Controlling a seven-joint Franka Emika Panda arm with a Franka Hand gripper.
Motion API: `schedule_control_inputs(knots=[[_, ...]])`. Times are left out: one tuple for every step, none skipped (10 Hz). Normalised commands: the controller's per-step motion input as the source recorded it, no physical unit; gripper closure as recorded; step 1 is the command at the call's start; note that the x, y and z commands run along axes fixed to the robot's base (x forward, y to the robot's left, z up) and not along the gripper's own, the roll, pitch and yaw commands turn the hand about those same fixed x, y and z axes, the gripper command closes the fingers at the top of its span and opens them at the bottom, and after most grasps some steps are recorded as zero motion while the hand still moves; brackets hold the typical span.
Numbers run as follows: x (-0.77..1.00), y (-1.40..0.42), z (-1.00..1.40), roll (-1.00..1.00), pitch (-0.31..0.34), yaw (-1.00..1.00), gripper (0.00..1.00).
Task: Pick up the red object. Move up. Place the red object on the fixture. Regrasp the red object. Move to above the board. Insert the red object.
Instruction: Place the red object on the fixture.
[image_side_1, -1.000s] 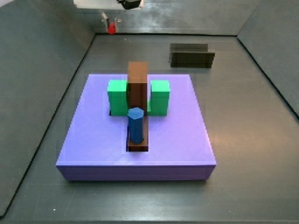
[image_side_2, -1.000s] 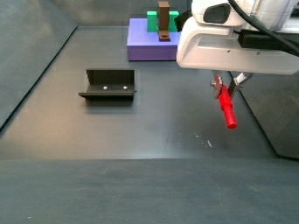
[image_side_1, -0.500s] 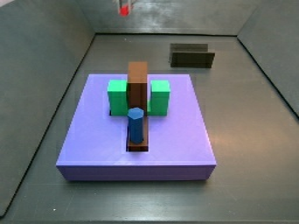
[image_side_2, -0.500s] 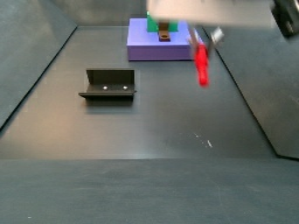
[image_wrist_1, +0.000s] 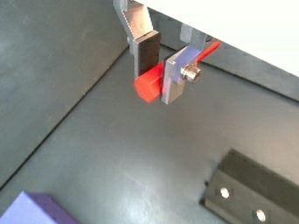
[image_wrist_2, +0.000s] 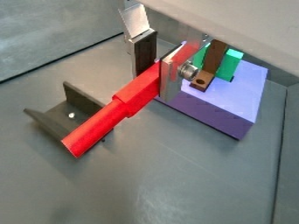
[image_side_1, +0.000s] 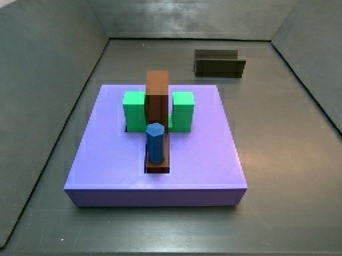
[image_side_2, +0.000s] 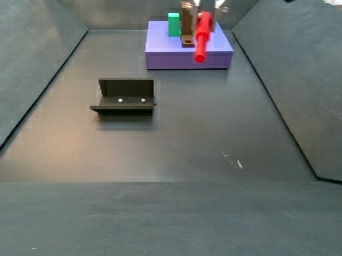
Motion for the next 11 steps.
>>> schedule_control_inputs(knots=[[1.0,-0.25,0.17,-0.21,0.069,-0.05,1.0],[1.0,-0.2,0.12,-0.18,0.086,0.0,1.0],[1.0,-0.15,0.06,-0.16,0.111,0.0,1.0],[1.0,-0.12,0.0,-0.21,0.151,0.0,1.0],[1.0,-0.11,0.0,-0.26,0.143,0.0,1.0],[0.89,-0.21,0.0,-0.17,0.237,0.28,1.0],[0.71,-0.26,0.0,-0.18,0.289,0.41,1.0],[0.76,-0.29,-0.01,-0.25,0.271,0.37,1.0],[0.9,-0.31,-0.08,-0.38,0.189,0.19,1.0],[1.0,-0.07,-0.22,-0.57,0.034,0.0,1.0],[1.0,-0.02,-0.25,-0.62,0.0,0.0,1.0]])
